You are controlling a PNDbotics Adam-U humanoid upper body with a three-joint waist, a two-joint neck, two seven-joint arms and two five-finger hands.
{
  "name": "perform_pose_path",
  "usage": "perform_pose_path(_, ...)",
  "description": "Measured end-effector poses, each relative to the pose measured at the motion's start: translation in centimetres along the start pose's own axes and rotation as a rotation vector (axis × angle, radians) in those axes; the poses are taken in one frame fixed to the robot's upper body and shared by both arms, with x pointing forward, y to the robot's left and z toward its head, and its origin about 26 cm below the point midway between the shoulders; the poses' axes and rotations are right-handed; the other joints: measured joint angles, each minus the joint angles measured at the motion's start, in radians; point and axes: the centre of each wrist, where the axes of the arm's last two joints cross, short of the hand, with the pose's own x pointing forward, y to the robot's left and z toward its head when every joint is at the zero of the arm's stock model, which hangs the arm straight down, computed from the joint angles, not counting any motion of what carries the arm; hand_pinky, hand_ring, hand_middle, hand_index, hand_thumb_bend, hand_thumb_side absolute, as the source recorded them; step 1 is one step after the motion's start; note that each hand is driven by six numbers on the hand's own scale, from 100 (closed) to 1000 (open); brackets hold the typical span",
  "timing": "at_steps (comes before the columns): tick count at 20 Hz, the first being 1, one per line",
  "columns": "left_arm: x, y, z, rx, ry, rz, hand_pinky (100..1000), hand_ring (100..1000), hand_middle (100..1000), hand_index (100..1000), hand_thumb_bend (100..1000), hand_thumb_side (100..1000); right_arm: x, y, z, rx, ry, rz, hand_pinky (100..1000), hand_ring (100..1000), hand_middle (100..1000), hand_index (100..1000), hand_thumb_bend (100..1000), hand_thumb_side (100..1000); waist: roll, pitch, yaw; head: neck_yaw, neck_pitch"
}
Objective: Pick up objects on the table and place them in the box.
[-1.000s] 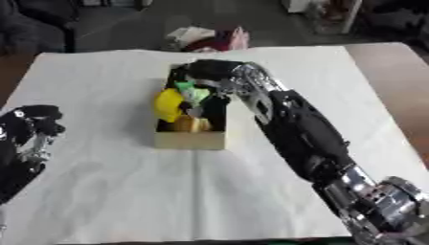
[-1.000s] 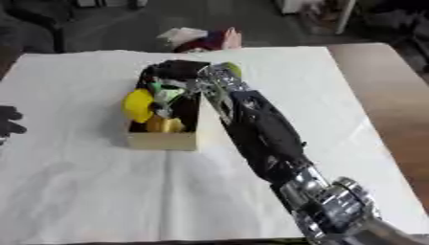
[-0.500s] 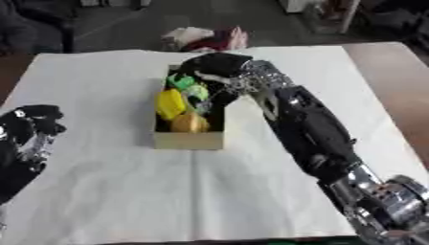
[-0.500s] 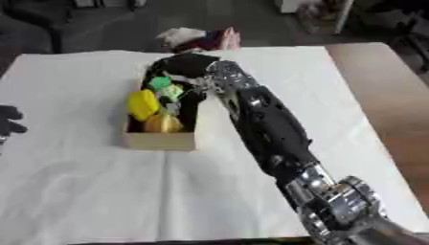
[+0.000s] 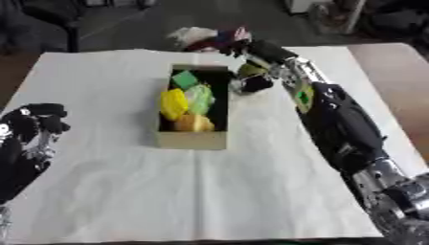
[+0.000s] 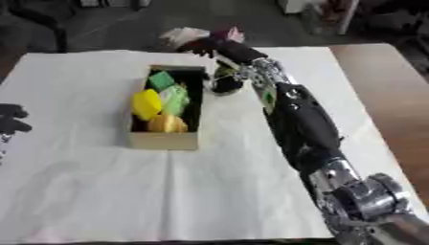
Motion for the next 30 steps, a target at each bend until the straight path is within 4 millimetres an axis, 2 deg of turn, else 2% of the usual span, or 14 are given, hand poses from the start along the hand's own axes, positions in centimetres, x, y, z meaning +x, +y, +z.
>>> perform_pose_path(6, 0.1, 0.0, -0.1, 0.0, -0.005, 0.002, 749, 605, 630, 736, 117, 551, -0.8, 1.0, 0.4, -0.011, 0.22, 0.014, 883, 871, 907, 944, 100, 400, 0.0, 0.01, 0.027, -0.021, -0.002)
perform_pose_path(14, 0.1, -0.2, -0.2, 0.001, -0.007, 0.008, 749, 604, 629, 735, 116, 552, -1.8, 3.0, 1.1, 0.111, 0.357, 0.124, 883, 888, 913, 946, 100, 438, 0.001, 0.013, 0.033, -0.033, -0.009)
perform_pose_path(15, 0.1, -0.2, -0.2, 0.001, -0.007, 0.008, 750, 604, 630, 735, 113, 554, -1.9, 3.0, 1.1, 0.122, 0.362, 0.128, 836, 796, 767, 866, 100, 279, 0.001, 0.013, 0.033, -0.034, -0.009)
perform_pose_path(16, 0.1, -0.2, -0.2, 0.001, -0.007, 0.008, 750, 604, 630, 736, 112, 554, -2.0, 3.0, 1.1, 0.131, 0.365, 0.131, 824, 775, 733, 839, 100, 233, 0.001, 0.013, 0.033, -0.034, -0.009)
perform_pose_path(17, 0.1, -0.2, -0.2, 0.001, -0.007, 0.008, 750, 604, 630, 735, 112, 554, -2.0, 2.9, 1.2, 0.137, 0.368, 0.138, 803, 716, 602, 752, 100, 115, 0.001, 0.013, 0.033, -0.034, -0.009)
perform_pose_path(19, 0.1, -0.2, -0.2, 0.001, -0.006, 0.008, 750, 604, 630, 735, 110, 554, -2.1, 2.5, 1.1, 0.121, 0.37, 0.153, 773, 618, 438, 621, 100, 100, 0.001, 0.012, 0.033, -0.034, -0.009)
perform_pose_path(21, 0.1, -0.2, -0.2, 0.001, -0.006, 0.008, 750, 604, 629, 735, 110, 554, -2.0, 2.0, 1.0, 0.059, 0.372, 0.167, 741, 556, 330, 531, 100, 100, 0.001, 0.012, 0.033, -0.034, -0.009)
perform_pose_path(24, 0.1, -0.2, -0.2, 0.001, -0.006, 0.008, 750, 604, 629, 735, 109, 554, -1.7, 1.2, 0.8, -0.101, 0.368, 0.178, 722, 521, 289, 502, 100, 100, 0.001, 0.012, 0.031, -0.033, -0.009)
perform_pose_path(30, 0.1, -0.2, -0.2, 0.0, -0.006, 0.008, 751, 598, 629, 735, 105, 556, 0.4, -2.1, -0.3, -0.381, 0.246, 0.073, 718, 508, 298, 524, 100, 100, 0.001, 0.012, 0.03, -0.034, -0.009)
